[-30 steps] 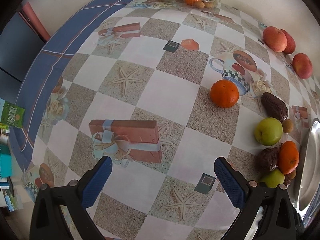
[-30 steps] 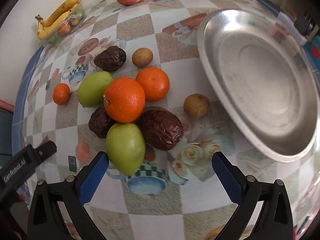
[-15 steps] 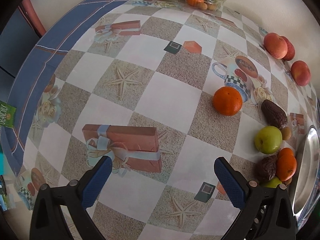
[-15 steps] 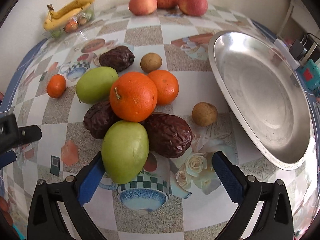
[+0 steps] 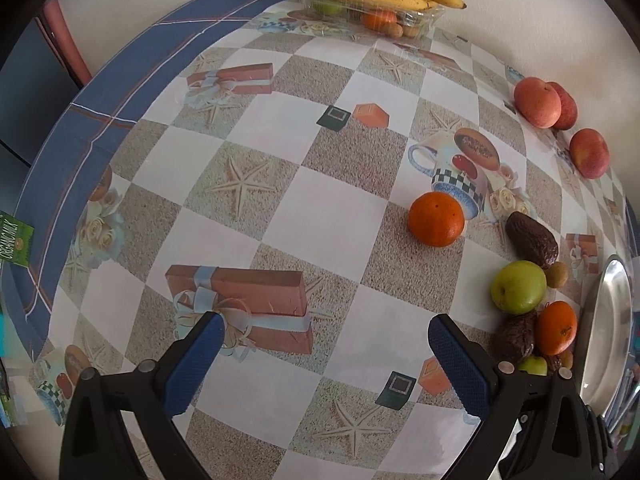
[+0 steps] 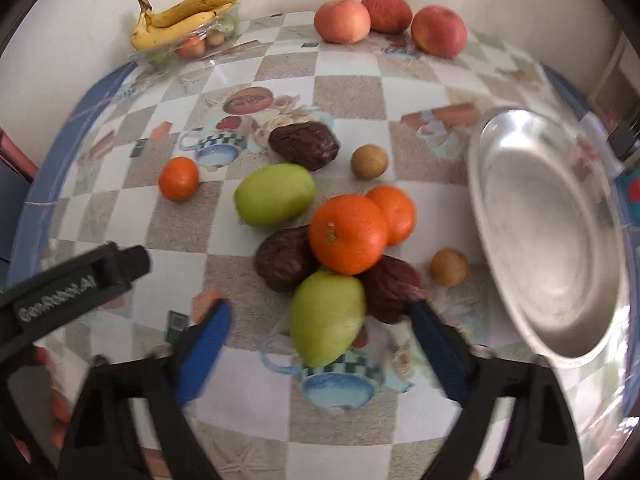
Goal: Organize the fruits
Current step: 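Reach the right tool to the green pear and close on it, then grasp the mandarin orange with the left tool while the right tool lifts the pear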
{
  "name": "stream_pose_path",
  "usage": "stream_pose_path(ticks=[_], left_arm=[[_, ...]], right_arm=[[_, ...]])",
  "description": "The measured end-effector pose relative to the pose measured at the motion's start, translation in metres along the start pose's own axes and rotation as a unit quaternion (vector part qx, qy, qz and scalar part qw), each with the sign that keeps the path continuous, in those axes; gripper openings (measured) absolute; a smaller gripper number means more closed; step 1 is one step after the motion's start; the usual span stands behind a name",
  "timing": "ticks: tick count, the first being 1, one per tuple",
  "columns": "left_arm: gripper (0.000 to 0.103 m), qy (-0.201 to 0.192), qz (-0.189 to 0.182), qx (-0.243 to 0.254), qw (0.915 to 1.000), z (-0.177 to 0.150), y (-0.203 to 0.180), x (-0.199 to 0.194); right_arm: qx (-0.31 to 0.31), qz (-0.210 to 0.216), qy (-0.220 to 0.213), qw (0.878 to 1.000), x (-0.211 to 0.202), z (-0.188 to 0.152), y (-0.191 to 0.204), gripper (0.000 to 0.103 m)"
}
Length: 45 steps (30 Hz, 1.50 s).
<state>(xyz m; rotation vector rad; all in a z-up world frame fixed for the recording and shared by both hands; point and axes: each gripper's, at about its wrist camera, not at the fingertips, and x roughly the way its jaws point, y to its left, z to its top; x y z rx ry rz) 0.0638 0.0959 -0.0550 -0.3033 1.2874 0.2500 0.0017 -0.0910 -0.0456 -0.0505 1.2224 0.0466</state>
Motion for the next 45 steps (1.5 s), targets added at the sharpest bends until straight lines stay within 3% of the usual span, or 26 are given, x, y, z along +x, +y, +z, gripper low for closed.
stream_pose_path(ticks=[1, 9, 11, 12, 16, 21, 24, 26, 31, 34, 40, 42, 45], left_arm=[[0.103, -0.001, 0.0, 0.0, 1.0, 0.002, -0.001, -0.002], [0.103, -0.009, -0.01, -0.002, 0.9999, -0.007, -0.006, -0.006], [0.103, -0.008, -0.021, -0.007, 0.9997, -0.006, -0.007, -0.006], [0.103, -0.008, -0.023, -0.007, 0.9997, -0.006, -0.008, -0.006], [0.103, -0.009, -0.018, 0.001, 0.9998, -0.008, -0.011, -0.006], [0.103, -0.009, -0.016, 0.002, 0.9998, -0.007, -0.01, -0.005], [0.103, -0.008, -0.018, -0.001, 0.9998, -0.007, -0.009, -0.004], [0.103, -0.005, -0.021, -0.003, 0.9998, -0.007, -0.007, -0.002], [0.103, -0.004, -0.03, -0.007, 0.9995, -0.004, -0.006, 0.002], [0.103, -0.008, -0.046, -0.02, 0.9987, 0.001, -0.003, 0.004], [0.101, -0.04, -0.087, -0.019, 0.9952, 0.014, -0.01, -0.005], [0.097, -0.045, -0.097, -0.015, 0.9942, 0.018, -0.016, -0.005], [0.081, -0.051, -0.108, 0.0, 0.9929, 0.023, -0.027, -0.004]], right_arm=[[0.001, 0.001, -0.001, 1.0, -0.002, 0.004, -0.003, 0.066], [0.018, 0.016, 0.004, 1.0, 0.007, 0.033, -0.022, 0.054], [0.022, 0.046, 0.006, 0.999, 0.005, 0.035, -0.022, 0.036], [0.026, 0.057, 0.006, 0.998, 0.002, 0.036, -0.023, 0.032], [0.036, 0.084, 0.013, 0.996, 0.006, 0.038, -0.027, 0.031], [0.03, 0.081, 0.02, 0.996, 0.007, 0.038, -0.021, 0.033], [0.027, 0.089, 0.044, 0.995, 0.017, 0.036, -0.017, 0.046], [0.024, 0.101, 0.056, 0.993, 0.024, 0.035, -0.013, 0.047], [-0.007, 0.081, 0.044, 0.996, 0.026, 0.035, -0.002, 0.047], [-0.007, 0.09, 0.045, 0.995, 0.026, 0.035, -0.002, 0.043], [0.006, 0.113, 0.016, 0.993, 0.006, 0.044, -0.009, 0.043], [0.005, 0.111, 0.0, 0.994, -0.002, 0.048, -0.01, 0.043], [0.005, 0.099, -0.023, 0.995, -0.012, 0.055, -0.013, 0.043]])
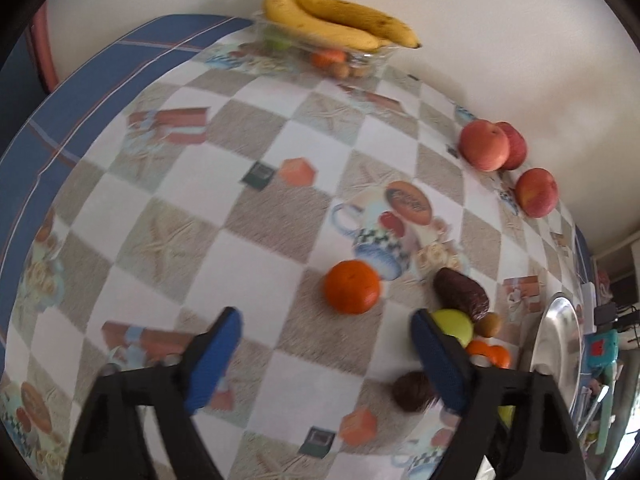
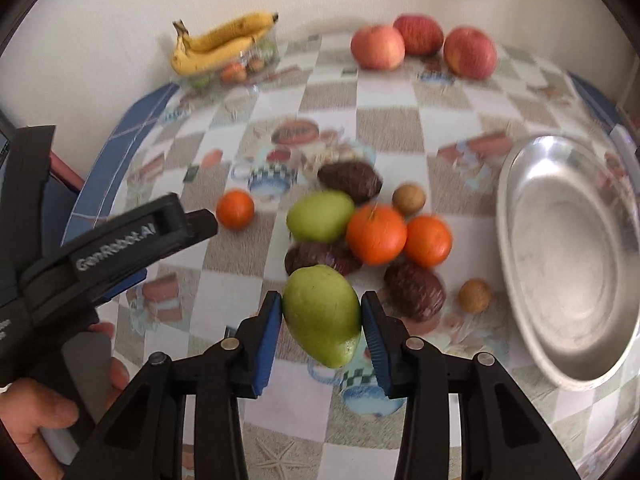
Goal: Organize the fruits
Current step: 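Grasp the mandarin orange with the left tool while the right tool lifts the pear, then carry both fruits over the steel plate and open both tools to drop them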
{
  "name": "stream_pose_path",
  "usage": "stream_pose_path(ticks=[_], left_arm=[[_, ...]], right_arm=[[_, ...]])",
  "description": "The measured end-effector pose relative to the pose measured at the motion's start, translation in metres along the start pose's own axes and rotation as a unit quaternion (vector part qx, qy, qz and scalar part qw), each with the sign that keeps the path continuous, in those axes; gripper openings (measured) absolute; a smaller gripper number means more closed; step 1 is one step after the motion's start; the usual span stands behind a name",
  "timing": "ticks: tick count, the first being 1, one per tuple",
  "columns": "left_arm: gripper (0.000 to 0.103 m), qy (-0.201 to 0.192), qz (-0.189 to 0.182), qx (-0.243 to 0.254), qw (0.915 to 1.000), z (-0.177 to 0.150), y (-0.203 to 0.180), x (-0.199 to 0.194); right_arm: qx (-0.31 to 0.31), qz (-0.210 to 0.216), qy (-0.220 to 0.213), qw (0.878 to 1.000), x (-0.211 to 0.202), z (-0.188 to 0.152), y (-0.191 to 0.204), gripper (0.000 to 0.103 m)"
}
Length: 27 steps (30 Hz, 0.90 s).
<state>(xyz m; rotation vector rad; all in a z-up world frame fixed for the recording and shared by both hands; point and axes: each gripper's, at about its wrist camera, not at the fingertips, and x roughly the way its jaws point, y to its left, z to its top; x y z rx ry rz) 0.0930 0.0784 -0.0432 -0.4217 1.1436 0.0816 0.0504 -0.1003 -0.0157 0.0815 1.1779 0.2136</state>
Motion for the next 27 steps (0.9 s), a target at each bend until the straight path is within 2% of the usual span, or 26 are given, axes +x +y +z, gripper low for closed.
stream_pose_path(ticks=[3, 5, 8, 12, 15, 20, 27], left_arm=[[0.076, -0.002, -0.002, 0.013, 0.9999, 0.004, -0.009, 0.008], [0.065, 0.004, -0.003, 0.013, 0.9999, 0.008, -0.012, 0.015], [0.056, 0.012, -0.006, 0.007, 0.9999, 0.012, -0.013, 0.024], [0.05, 0.022, -0.009, -0.002, 0.9997, 0.014, -0.012, 0.031], [0.04, 0.03, -0.012, -0.007, 0.9994, 0.013, -0.012, 0.035], [0.038, 0.029, -0.032, -0.028, 0.9987, 0.014, -0.008, 0.03], [0.038, 0.01, -0.059, -0.007, 0.9982, 0.014, -0.031, 0.007]], right_arm=[[0.005, -0.002, -0.015, 1.0, -0.006, 0.008, -0.004, 0.043], [0.006, -0.003, -0.023, 1.0, -0.009, 0.012, -0.005, 0.043], [0.009, -0.005, -0.027, 1.0, -0.009, 0.02, -0.008, 0.042], [0.025, -0.002, -0.035, 0.999, -0.01, 0.03, -0.016, 0.042], [0.038, 0.003, -0.035, 0.999, -0.008, 0.035, -0.022, 0.042], [0.059, 0.01, -0.033, 0.998, -0.008, 0.039, -0.033, 0.042], [0.087, -0.019, -0.046, 0.995, -0.017, 0.042, -0.063, 0.042]])
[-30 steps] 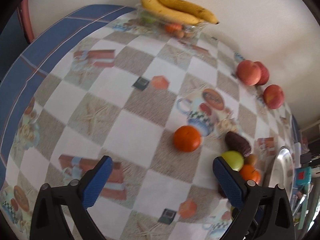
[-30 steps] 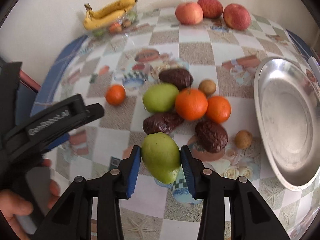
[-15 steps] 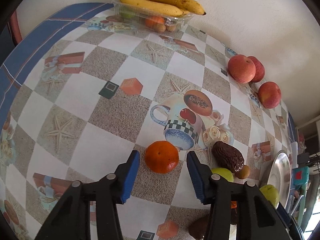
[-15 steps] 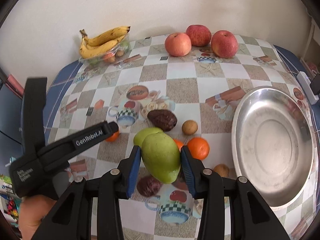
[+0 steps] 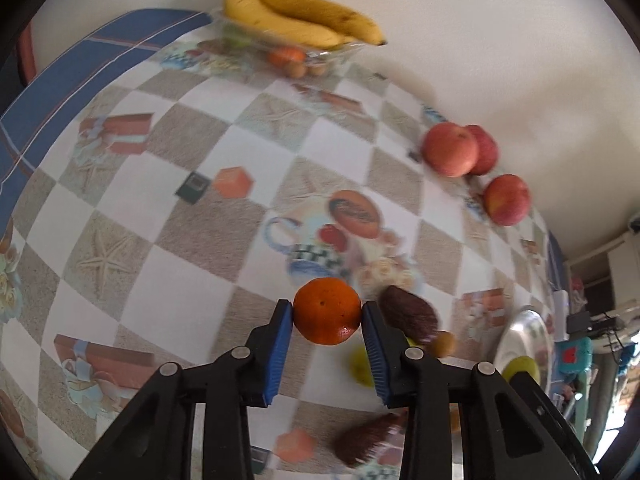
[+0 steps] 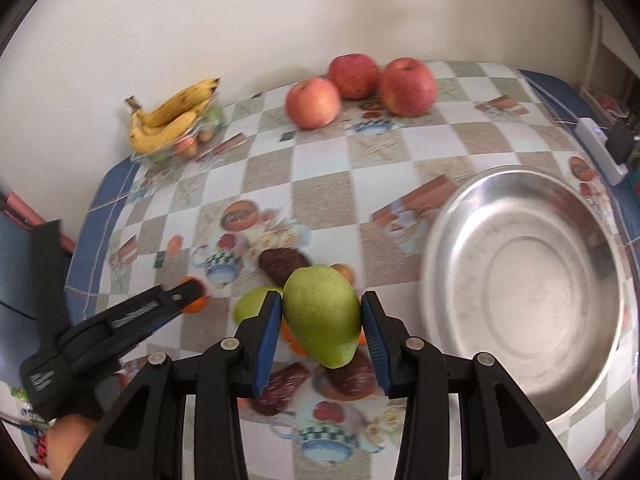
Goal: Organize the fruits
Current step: 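Carry both fruits over the steel plate and open both tools to drop them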
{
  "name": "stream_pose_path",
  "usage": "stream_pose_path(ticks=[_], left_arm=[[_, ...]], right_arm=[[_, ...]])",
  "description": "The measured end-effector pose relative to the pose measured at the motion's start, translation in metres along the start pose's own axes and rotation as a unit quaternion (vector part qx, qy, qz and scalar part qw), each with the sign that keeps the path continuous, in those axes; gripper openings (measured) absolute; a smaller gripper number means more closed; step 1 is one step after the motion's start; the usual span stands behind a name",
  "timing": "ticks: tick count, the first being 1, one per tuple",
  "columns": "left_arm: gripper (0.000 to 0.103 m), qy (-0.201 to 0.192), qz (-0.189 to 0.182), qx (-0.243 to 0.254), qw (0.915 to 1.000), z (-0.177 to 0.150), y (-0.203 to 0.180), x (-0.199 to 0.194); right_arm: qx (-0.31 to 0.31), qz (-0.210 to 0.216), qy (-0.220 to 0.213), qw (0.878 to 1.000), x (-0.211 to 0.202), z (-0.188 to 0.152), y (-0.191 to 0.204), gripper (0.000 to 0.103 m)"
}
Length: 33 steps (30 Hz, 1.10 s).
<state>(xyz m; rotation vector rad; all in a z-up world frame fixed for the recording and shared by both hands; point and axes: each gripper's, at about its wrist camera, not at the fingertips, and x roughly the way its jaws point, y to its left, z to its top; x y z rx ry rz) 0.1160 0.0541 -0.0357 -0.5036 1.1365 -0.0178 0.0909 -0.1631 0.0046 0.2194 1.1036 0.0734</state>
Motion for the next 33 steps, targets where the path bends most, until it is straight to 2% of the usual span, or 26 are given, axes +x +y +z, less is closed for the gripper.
stream_pose_path(ticks=[4, 7, 10, 21, 24, 28, 30, 32, 33], left_arm=[[0.038, 0.005, -0.022, 0.029, 0.9993, -0.007, -0.027, -0.005], [0.038, 0.01, -0.037, 0.059, 0.9975, -0.016, -0.053, -0.008], [0.038, 0.014, -0.049, 0.091, 0.9945, -0.027, -0.081, -0.009], [0.038, 0.075, -0.089, 0.194, 0.9741, -0.094, -0.179, 0.015], [0.039, 0.088, -0.085, 0.221, 0.9676, -0.111, -0.197, 0.024], [0.04, 0.102, -0.086, 0.231, 0.9638, -0.118, -0.204, 0.03], [0.043, 0.096, -0.081, 0.235, 0.9637, -0.117, -0.203, 0.028], [0.059, 0.091, -0.079, 0.23, 0.9658, -0.112, -0.2, 0.027], [0.06, 0.089, -0.08, 0.226, 0.9668, -0.11, -0.198, 0.026]], right_arm=[[0.045, -0.014, -0.002, 0.999, -0.003, 0.008, -0.036, 0.043], [0.082, -0.052, -0.007, 0.995, -0.007, 0.012, -0.071, 0.043], [0.113, -0.069, -0.007, 0.991, -0.011, 0.013, -0.098, 0.043], [0.214, -0.102, -0.015, 0.971, -0.03, 0.01, -0.186, 0.043], [0.229, -0.116, -0.015, 0.966, -0.036, 0.006, -0.202, 0.043], [0.236, -0.117, -0.019, 0.964, -0.041, 0.005, -0.211, 0.043], [0.236, -0.115, -0.02, 0.965, -0.042, 0.006, -0.211, 0.043], [0.234, -0.115, -0.021, 0.965, -0.043, 0.006, -0.21, 0.043], [0.234, -0.115, -0.021, 0.965, -0.043, 0.007, -0.21, 0.043]])
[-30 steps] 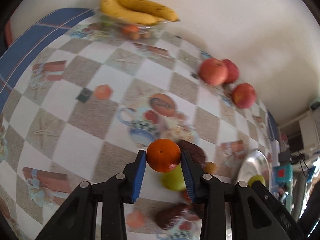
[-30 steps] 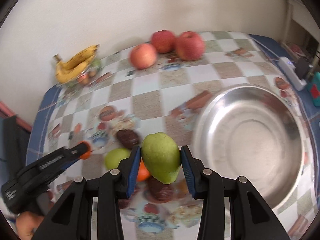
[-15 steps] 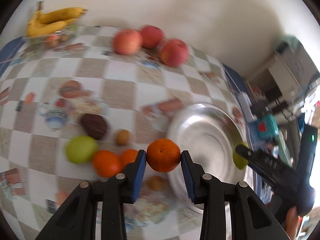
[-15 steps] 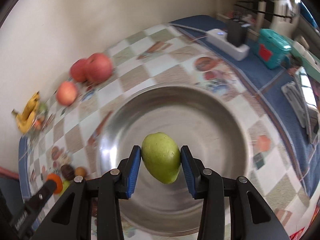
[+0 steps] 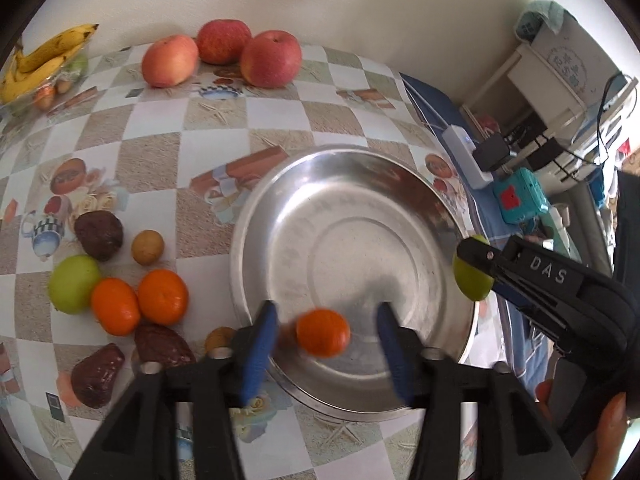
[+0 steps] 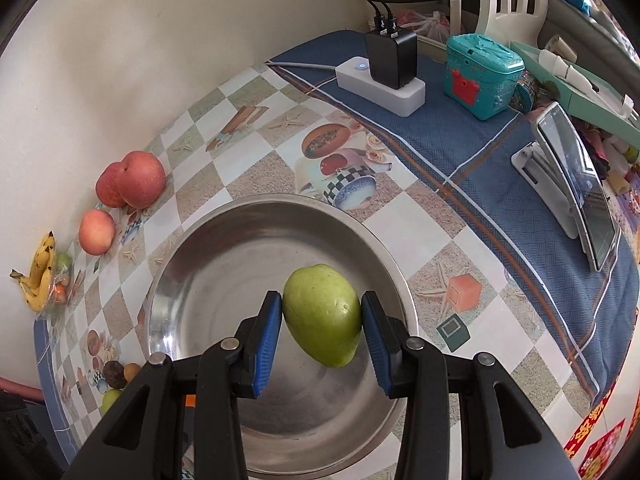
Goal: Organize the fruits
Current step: 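Carry both fruits over the steel plate and open both tools to drop them, then withdraw both open tools from the steel plate back toward the fruits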
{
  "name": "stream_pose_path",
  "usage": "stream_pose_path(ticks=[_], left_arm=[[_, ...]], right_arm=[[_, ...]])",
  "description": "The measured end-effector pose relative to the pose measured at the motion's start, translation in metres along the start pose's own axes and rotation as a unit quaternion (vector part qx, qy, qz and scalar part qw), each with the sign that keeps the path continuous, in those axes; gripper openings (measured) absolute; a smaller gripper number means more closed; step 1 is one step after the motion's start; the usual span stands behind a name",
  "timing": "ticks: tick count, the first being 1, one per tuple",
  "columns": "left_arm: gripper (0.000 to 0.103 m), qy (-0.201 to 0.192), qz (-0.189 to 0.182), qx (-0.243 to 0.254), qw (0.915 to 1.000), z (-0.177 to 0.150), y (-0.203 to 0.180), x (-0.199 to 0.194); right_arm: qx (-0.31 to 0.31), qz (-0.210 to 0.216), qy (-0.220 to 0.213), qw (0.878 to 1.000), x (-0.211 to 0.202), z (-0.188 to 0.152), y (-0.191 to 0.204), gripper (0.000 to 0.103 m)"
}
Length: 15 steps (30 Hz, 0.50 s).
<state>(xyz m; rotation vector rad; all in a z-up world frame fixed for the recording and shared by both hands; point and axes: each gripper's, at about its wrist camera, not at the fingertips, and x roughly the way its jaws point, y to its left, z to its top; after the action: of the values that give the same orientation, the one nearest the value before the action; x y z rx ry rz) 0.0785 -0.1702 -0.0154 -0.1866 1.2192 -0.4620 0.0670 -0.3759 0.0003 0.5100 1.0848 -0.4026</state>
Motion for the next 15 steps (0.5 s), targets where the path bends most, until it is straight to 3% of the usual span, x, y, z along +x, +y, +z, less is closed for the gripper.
stream_pose_path(ticks=[6, 11, 15], left_arm=[[0.061, -0.005, 0.006, -0.006, 1.0, 0.002, 0.007, -0.004], [0.068, -0.01, 0.015, -0.012, 0.9998, 0.004, 0.012, -0.007], [0.068, -0.01, 0.022, -0.018, 0.9996, 0.004, 0.016, -0.008]], right_arm=[[-0.006, 0.0, -0.003, 1.0, -0.002, 0.0, 0.002, 0.043], [-0.003, 0.002, -0.005, 1.0, -0.005, 0.001, 0.003, 0.043], [-0.008, 0.009, -0.027, 1.0, -0.017, 0.004, 0.006, 0.043]])
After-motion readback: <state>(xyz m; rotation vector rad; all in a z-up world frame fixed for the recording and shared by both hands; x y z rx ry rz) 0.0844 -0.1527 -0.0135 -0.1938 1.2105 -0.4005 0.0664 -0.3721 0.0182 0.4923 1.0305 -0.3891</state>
